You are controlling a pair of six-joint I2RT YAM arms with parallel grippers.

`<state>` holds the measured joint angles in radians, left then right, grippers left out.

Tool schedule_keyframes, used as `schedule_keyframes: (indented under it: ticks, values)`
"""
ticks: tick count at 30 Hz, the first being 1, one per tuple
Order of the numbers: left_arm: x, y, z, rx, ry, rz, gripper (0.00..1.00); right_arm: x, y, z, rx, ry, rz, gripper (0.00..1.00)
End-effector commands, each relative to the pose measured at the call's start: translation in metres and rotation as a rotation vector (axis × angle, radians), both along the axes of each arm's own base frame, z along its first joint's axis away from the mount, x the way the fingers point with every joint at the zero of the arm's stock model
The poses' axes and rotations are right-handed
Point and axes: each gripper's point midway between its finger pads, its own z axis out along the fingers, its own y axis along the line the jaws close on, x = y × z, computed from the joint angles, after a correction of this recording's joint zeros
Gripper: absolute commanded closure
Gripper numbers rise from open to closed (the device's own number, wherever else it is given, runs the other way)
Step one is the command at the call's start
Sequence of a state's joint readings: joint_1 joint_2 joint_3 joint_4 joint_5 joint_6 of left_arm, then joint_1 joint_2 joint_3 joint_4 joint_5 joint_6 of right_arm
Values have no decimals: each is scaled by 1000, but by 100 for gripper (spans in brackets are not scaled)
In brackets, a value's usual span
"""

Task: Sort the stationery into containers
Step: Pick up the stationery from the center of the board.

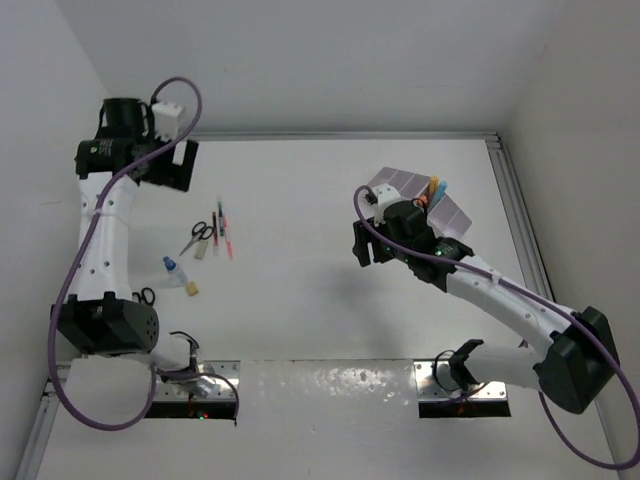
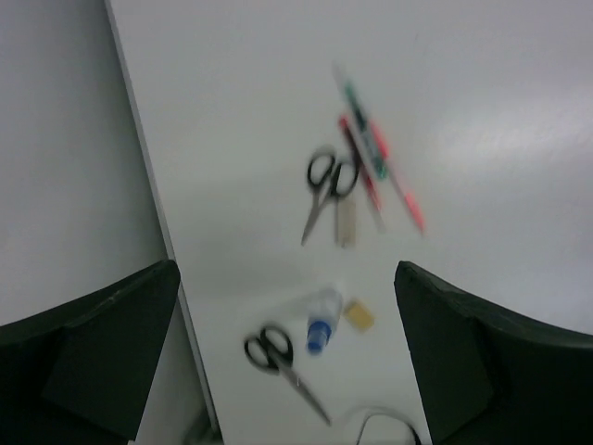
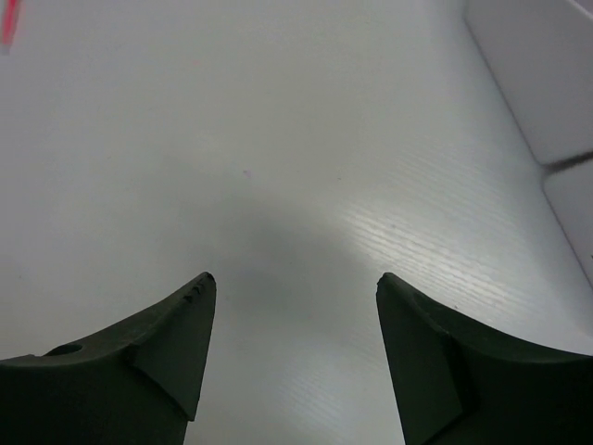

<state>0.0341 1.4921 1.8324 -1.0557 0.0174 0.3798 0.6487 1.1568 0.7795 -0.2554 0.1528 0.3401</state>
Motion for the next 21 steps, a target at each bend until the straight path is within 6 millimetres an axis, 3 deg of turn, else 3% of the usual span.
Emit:
schedule_keyframes:
  ticks: [1, 2, 4, 5, 7, 14, 21]
  values:
    - [-70, 37, -40, -36, 183, 9, 0, 15, 40, 41, 97, -77, 132, 31]
    - [-86, 44, -68, -36, 255, 10, 0, 15, 44, 40, 94, -70, 143, 31]
    - [-108, 66, -83, 29, 284, 8, 0, 15, 50, 33, 88, -42, 165, 31]
    - [-119, 72, -103, 36, 333, 7, 0, 14, 52, 33, 89, -39, 169, 31]
    - [-131, 81, -115, 13, 346, 11, 0, 12, 55, 27, 93, -30, 173, 31]
    - [-131, 92, -159, -21, 425, -13, 0, -5, 43, -2, 96, 12, 140, 31]
    - [-131, 73, -189, -1, 457, -100, 0, -7, 20, -13, 5, -5, 97, 30]
